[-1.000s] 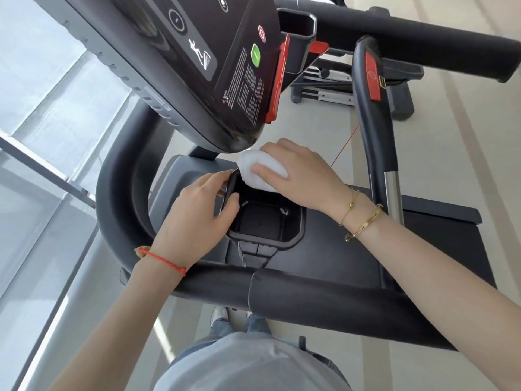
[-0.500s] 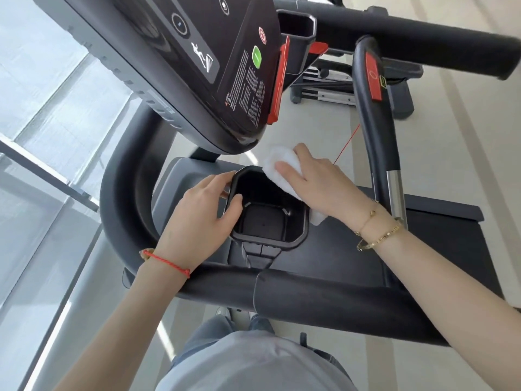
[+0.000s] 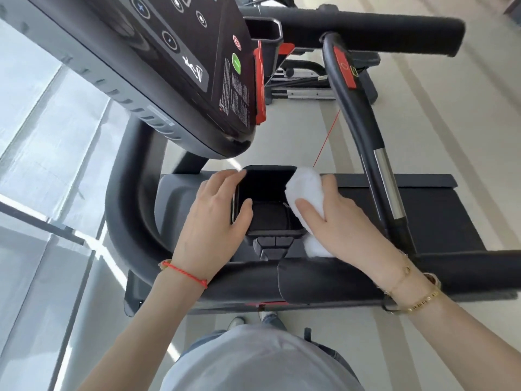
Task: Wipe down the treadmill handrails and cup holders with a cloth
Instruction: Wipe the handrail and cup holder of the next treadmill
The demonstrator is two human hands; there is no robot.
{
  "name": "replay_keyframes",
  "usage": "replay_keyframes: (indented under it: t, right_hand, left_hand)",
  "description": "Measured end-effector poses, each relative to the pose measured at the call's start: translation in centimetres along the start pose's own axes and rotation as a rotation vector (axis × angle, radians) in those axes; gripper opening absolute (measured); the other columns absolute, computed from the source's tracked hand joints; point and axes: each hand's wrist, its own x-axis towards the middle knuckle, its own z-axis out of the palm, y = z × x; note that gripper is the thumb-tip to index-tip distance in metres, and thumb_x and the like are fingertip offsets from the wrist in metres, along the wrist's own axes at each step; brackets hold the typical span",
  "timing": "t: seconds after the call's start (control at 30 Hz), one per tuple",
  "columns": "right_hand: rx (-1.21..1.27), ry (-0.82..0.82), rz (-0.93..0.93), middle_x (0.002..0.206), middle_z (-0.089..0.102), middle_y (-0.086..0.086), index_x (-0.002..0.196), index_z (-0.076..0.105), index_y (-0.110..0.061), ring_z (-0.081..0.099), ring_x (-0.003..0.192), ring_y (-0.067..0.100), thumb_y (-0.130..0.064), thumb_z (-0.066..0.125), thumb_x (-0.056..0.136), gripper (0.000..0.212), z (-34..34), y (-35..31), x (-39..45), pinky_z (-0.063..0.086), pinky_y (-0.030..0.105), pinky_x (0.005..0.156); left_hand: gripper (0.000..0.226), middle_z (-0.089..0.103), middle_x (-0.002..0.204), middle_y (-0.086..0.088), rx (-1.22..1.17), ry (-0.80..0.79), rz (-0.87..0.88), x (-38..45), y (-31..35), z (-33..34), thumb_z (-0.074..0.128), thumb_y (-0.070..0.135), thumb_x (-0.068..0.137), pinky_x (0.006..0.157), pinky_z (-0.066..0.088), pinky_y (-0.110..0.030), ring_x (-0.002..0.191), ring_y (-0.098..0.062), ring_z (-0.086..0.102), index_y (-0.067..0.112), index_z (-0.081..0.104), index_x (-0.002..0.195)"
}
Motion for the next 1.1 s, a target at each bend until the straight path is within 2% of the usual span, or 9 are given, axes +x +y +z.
replay_keyframes:
  t: [0.13,0.2,0.27,0.4,0.57,0.67,0.87,1.0,1.1]
  right_hand:
    - [0.134,0.096,0.027,0.097,0.056,-0.013,0.122,0.039,-0.034,0.056,0.088,0.013,-0.051,0.047,0.095,0.033,-0.4,-0.5,-2.4,0.043,0.029,0.067]
    - [0.129,0.209,0.006,0.112,0.057,-0.012,0.126,0.040,-0.038,0.056,0.099,0.016,-0.052,0.051,0.093,0.037,-0.6,-1.0,-3.5,0.049,0.038,0.080]
    - [0.070,0.315,-0.036,0.121,0.054,-0.013,0.130,0.039,-0.040,0.055,0.104,0.015,-0.054,0.052,0.092,0.042,-0.7,-1.5,-4.8,0.051,0.040,0.084]
    - [-0.021,0.478,-0.073,0.126,0.050,-0.008,0.136,0.039,-0.036,0.054,0.104,0.013,-0.050,0.056,0.093,0.048,-0.9,-1.5,-7.9,0.054,0.035,0.082]
    - [-0.098,0.679,-0.073,0.124,0.050,-0.003,0.138,0.047,-0.024,0.055,0.108,0.010,-0.046,0.059,0.095,0.050,-1.3,-0.8,-12.4,0.050,0.019,0.088]
    - [-0.187,0.688,0.029,0.122,0.049,-0.003,0.138,0.047,-0.026,0.054,0.106,0.010,-0.047,0.059,0.095,0.050,-1.0,-0.1,-15.6,0.045,0.012,0.077]
    - [-0.216,0.716,0.294,0.117,0.050,-0.006,0.138,0.047,-0.031,0.054,0.099,0.010,-0.047,0.058,0.094,0.048,1.6,0.8,-22.0,0.045,0.017,0.067]
    - [-0.151,0.761,0.473,0.119,0.049,-0.011,0.136,0.042,-0.040,0.054,0.100,0.011,-0.053,0.054,0.092,0.048,2.7,1.5,-26.2,0.053,0.030,0.070]
    - [-0.110,0.788,0.578,0.118,0.047,-0.014,0.136,0.040,-0.042,0.053,0.100,0.009,-0.051,0.054,0.093,0.047,3.2,2.4,-29.5,0.050,0.027,0.073]
  left_hand:
    - [0.041,0.053,0.138,-0.002,0.034,-0.012,0.093,-0.3,0.7,-0.5,0.058,0.020,0.094,0.110,0.037,-0.042,0.131,-0.023,0.042,0.012,0.057,0.134]
    - [0.039,0.056,0.135,0.000,-0.006,-0.051,0.152,-0.4,1.2,-0.8,0.058,0.020,0.094,0.107,0.039,-0.046,0.130,-0.021,0.044,0.013,0.058,0.132]
    - [0.037,0.058,0.132,0.002,-0.035,-0.101,0.229,-0.6,1.8,-1.0,0.057,0.019,0.095,0.106,0.040,-0.046,0.127,-0.019,0.047,0.014,0.059,0.131]
    - [0.036,0.061,0.128,0.001,-0.077,-0.208,0.344,-1.0,3.0,-1.1,0.057,0.018,0.095,0.104,0.042,-0.045,0.124,-0.020,0.052,0.015,0.059,0.131]
    - [0.035,0.062,0.125,-0.001,-0.114,-0.291,0.471,-1.9,4.4,-0.9,0.057,0.017,0.095,0.104,0.043,-0.044,0.121,-0.019,0.053,0.014,0.060,0.129]
    - [0.034,0.063,0.123,-0.001,-0.143,-0.335,0.551,-2.6,5.6,-0.3,0.057,0.018,0.095,0.102,0.045,-0.044,0.120,-0.018,0.054,0.013,0.061,0.128]
    - [0.033,0.064,0.122,0.001,-0.183,-0.453,0.733,-4.6,8.7,1.7,0.057,0.016,0.095,0.100,0.045,-0.039,0.116,-0.017,0.055,0.014,0.062,0.127]
    - [0.032,0.063,0.122,0.001,-0.219,-0.540,0.831,-6.4,11.2,3.6,0.058,0.014,0.095,0.101,0.044,-0.041,0.117,-0.016,0.055,0.013,0.062,0.127]
    - [0.033,0.063,0.123,0.001,-0.223,-0.599,0.913,-7.9,13.5,5.4,0.059,0.013,0.094,0.102,0.044,-0.040,0.117,-0.017,0.055,0.013,0.062,0.127]
